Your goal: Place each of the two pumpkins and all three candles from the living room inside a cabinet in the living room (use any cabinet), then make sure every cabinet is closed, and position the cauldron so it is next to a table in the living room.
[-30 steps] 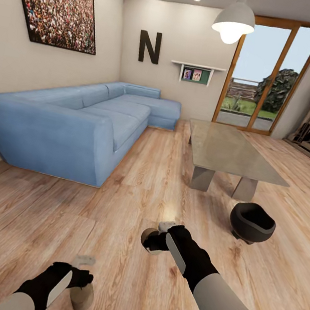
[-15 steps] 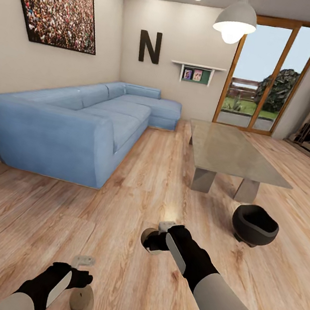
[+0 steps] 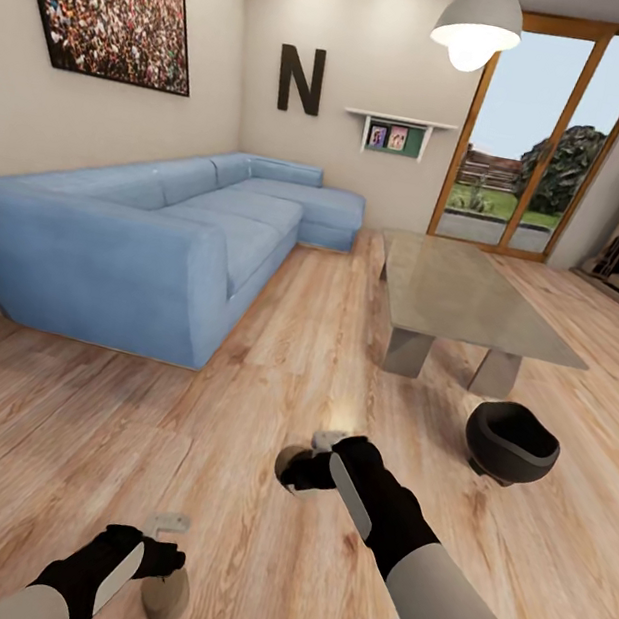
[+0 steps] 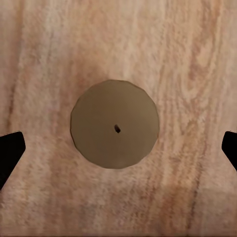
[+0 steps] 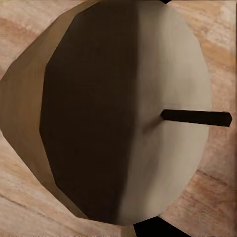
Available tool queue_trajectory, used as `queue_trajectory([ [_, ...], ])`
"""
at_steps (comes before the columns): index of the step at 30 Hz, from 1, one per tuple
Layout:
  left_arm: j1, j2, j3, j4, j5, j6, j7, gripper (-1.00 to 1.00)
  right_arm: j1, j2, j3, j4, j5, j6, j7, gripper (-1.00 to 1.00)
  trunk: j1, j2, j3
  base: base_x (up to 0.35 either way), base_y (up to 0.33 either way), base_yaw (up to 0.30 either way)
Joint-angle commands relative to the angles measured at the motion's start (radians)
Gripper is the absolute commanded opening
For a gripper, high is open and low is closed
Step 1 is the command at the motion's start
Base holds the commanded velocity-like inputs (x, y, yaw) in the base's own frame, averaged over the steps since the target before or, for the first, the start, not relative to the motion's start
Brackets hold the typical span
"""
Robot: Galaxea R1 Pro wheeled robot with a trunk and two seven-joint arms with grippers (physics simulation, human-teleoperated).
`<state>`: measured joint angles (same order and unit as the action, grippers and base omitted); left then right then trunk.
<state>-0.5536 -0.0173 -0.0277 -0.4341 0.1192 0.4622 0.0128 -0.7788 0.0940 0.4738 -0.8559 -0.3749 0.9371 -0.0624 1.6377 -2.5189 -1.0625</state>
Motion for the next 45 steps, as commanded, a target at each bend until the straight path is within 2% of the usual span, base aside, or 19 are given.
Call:
queue_trajectory([
  [1, 0.000, 0.000, -0.003, -0.002, 0.010, 0.005, 0.002, 1.00, -0.001, 0.000, 0.002, -0.007, -0.010, 0.012, -0.009, -1.00, 0.000, -0.001, -0.005, 0.000, 0.000, 0.000],
  [18, 0.000, 0.000, -0.004, -0.002, 0.008, 0.003, 0.007, 1.00, 0.000, 0.001, 0.002, -0.018, -0.010, 0.026, -0.008, -1.00, 0.008, -0.005, -0.071, 0.000, 0.000, 0.000],
  [45, 0.000, -0.001, -0.006, -0.002, 0.007, -0.002, 0.013, 1.00, 0.000, 0.001, 0.002, -0.018, -0.010, 0.026, -0.008, -1.00, 0.008, -0.005, -0.071, 0.039, 0.000, 0.000],
])
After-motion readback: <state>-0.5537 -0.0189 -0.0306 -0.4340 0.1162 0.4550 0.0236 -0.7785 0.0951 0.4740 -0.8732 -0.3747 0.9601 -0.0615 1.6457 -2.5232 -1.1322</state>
